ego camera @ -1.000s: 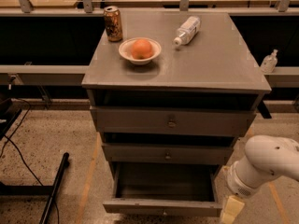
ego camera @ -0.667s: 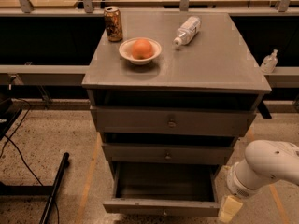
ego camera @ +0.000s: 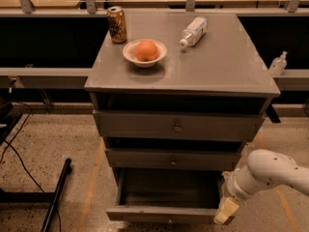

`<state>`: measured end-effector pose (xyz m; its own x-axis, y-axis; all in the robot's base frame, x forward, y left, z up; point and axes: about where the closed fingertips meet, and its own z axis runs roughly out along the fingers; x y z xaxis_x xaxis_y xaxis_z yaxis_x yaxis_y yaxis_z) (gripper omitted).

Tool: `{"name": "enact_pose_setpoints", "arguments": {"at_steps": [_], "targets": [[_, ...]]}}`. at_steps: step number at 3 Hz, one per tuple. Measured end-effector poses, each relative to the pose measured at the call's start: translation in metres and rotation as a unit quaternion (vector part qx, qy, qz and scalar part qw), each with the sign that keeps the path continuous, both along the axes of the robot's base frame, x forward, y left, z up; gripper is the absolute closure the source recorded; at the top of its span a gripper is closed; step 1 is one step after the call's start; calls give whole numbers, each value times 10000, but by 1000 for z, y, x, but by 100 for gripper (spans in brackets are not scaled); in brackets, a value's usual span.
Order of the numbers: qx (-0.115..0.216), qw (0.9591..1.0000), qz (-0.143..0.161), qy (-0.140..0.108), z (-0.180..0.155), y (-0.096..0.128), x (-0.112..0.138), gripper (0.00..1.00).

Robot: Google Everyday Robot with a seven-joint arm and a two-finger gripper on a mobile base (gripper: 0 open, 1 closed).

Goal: Close bottom drawer

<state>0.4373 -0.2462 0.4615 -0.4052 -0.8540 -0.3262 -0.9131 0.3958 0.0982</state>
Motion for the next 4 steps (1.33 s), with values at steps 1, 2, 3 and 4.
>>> {"name": "enact_pose_setpoints", "arguments": {"at_steps": [1, 2, 3, 4], "targets": [[407, 9979, -504, -88, -59, 5, 29, 0], [405, 9979, -502, -93, -59, 4, 30, 0], [421, 9971, -640, 35, -78, -3, 31, 0], [610, 9924, -980, 436, -114, -21, 27, 0]]}}
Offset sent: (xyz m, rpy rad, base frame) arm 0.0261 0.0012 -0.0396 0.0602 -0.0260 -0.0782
